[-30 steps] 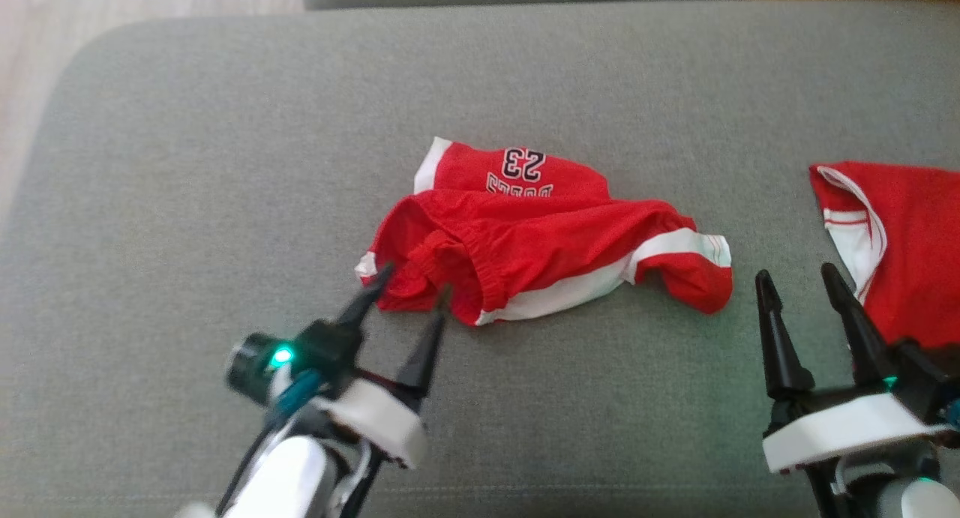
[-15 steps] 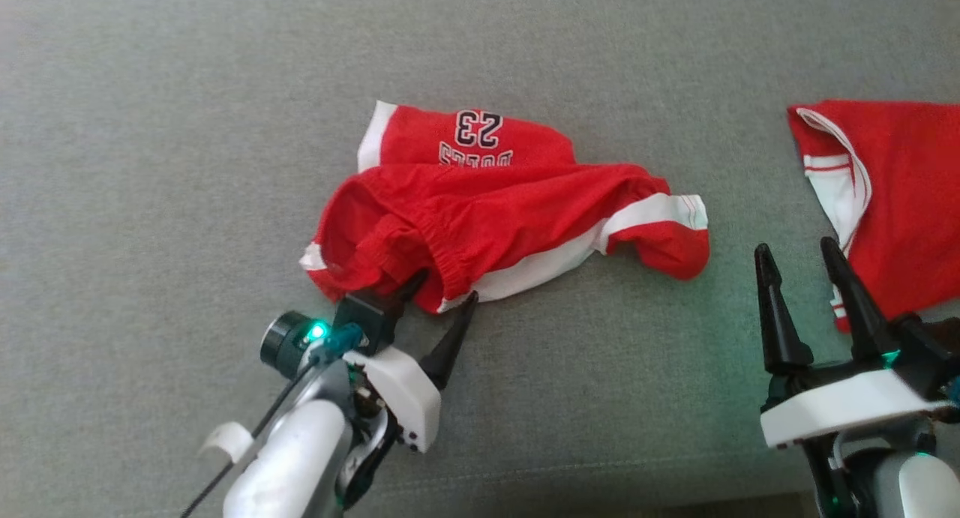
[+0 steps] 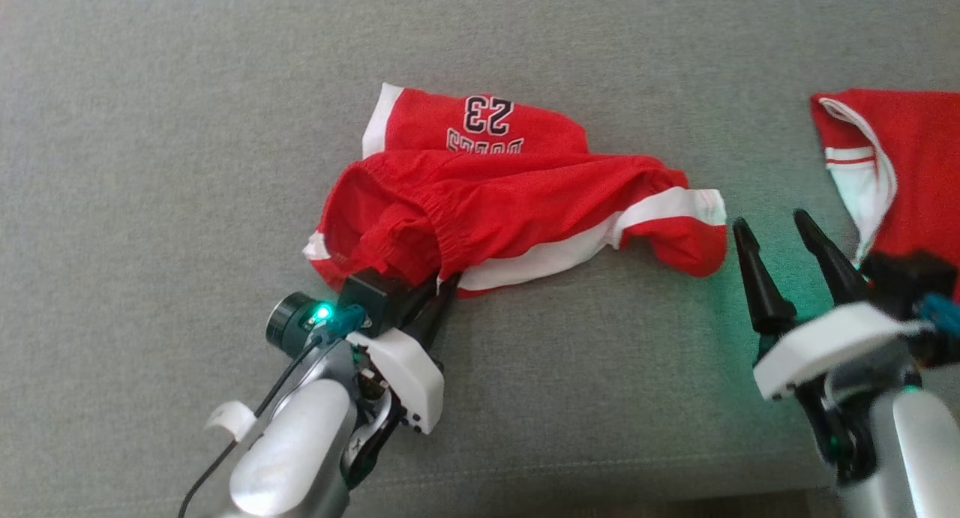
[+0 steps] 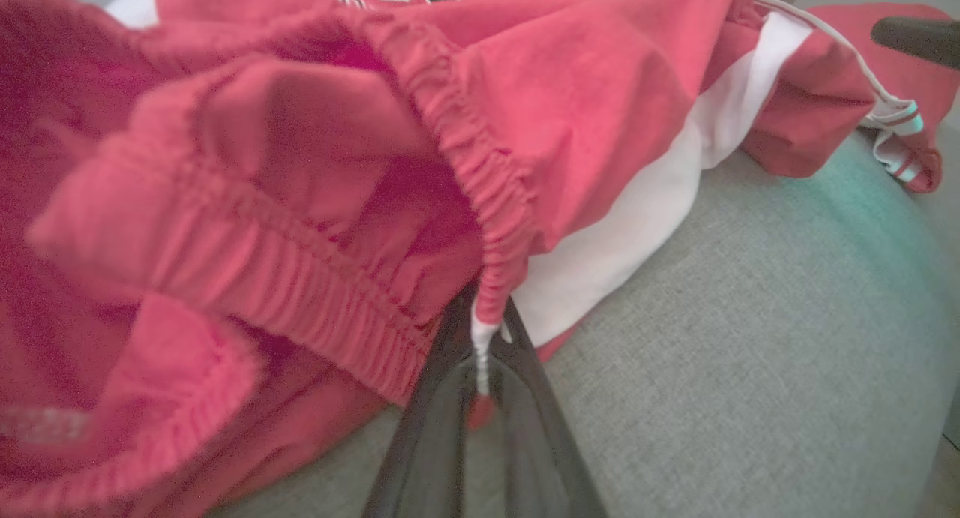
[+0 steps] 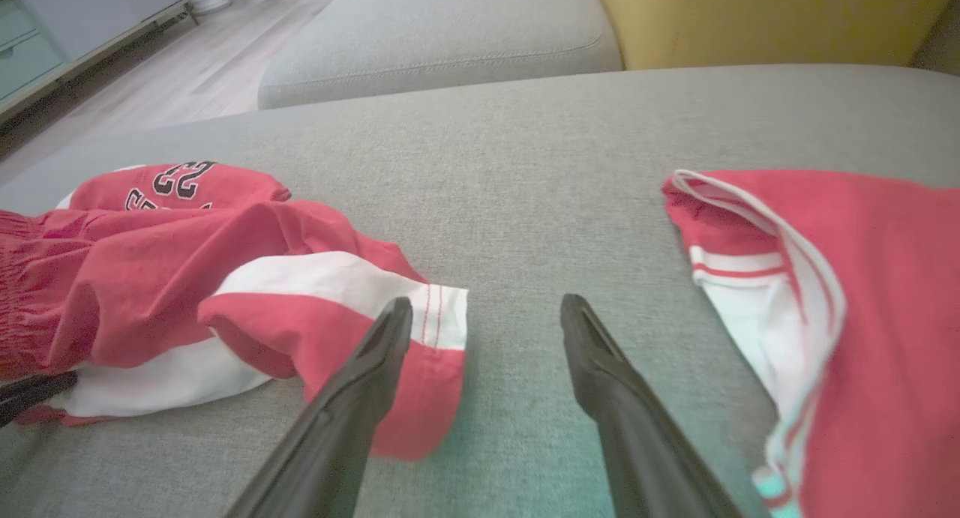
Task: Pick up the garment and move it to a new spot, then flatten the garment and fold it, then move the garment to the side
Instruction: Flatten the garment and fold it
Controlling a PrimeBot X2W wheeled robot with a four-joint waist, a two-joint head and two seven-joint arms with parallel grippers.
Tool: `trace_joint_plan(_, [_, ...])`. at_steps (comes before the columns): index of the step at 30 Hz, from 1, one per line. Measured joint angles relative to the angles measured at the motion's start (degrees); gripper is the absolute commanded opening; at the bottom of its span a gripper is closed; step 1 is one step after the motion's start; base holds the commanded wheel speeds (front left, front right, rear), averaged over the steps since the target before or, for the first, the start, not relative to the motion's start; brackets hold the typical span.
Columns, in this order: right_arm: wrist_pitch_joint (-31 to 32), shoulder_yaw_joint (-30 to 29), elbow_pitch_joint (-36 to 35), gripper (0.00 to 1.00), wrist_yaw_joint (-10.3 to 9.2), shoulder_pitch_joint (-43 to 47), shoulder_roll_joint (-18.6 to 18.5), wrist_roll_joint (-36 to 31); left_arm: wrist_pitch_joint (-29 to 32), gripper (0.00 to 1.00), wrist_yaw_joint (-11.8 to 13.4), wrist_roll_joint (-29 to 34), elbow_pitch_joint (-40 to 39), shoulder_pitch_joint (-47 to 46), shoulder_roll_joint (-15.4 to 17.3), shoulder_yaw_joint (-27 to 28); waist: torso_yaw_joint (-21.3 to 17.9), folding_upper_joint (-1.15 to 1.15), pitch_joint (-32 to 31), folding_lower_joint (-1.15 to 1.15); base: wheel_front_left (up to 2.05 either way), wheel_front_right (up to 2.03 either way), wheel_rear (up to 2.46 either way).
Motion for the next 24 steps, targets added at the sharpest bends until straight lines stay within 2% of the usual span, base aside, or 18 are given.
trace_joint_plan(9, [7.36, 5.16, 7.66, 1.0, 0.0, -6.82, -4.34, 2.38, -2.08, 0.0, -0.44, 0.0, 0.41, -2.02, -0.4, -1.14, 2.47, 0.0, 2.52, 0.0, 0.0, 0.0, 0.0])
trace_joint_plan(14, [9.06, 6.65, 8.89, 1.0, 0.0, -8.07, -4.83, 3.37, -2.8, 0.0, -0.44, -0.47, 0.47, -2.48, -0.54, -1.21, 3.29, 0.0, 3.59, 0.0, 0.0, 0.0, 0.0])
trace_joint_plan(15, [9.31, 6.79, 8.98, 0.87, 0.0, -8.5, -5.03, 3.37, -2.85, 0.0, -0.44, -0.49, 0.47, -2.5, -0.54, -1.21, 3.37, 0.0, 3.72, 0.0, 0.0, 0.0, 0.0])
trace_joint_plan(16, [9.31, 6.94, 9.09, 0.59, 0.0, -8.84, -5.15, 3.37, -3.1, 0.0, -0.44, -0.49, 0.51, -2.51, -0.54, -1.22, 3.43, 0.0, 3.8, 0.0, 0.0, 0.0, 0.0])
trace_joint_plan(17, [9.53, 7.24, 9.22, 0.38, 0.0, -9.14, -5.22, 3.49, -3.22, 0.0, -0.44, -0.51, 0.59, -2.52, -0.54, -1.22, 3.45, 0.0, 3.85, 0.0, 0.0, 0.0, 0.0])
trace_joint_plan(18, [9.56, 7.45, 9.24, 0.07, 0.0, -9.25, -5.28, 3.9, -3.23, 0.0, -0.44, -0.54, 0.66, -2.54, -0.55, -1.22, 3.43, 0.0, 3.88, 0.0, 0.0, 0.0, 0.0])
trace_joint_plan(19, [9.56, 7.75, 9.28, 0.0, 0.0, -9.23, -5.3, 4.07, -3.26, 0.0, -0.43, -0.66, 0.75, -2.59, -0.55, -1.22, 3.4, 0.0, 3.9, 0.0, 0.0, 0.0, 0.0])
trace_joint_plan(24, [8.57, 7.26, 9.31, 0.0, 0.0, -8.84, -5.26, 3.75, -3.76, 0.0, -0.38, -1.0, 1.26, -2.71, -0.56, -1.29, 3.34, 0.0, 3.53, 0.0, 0.0, 0.0, 0.0])
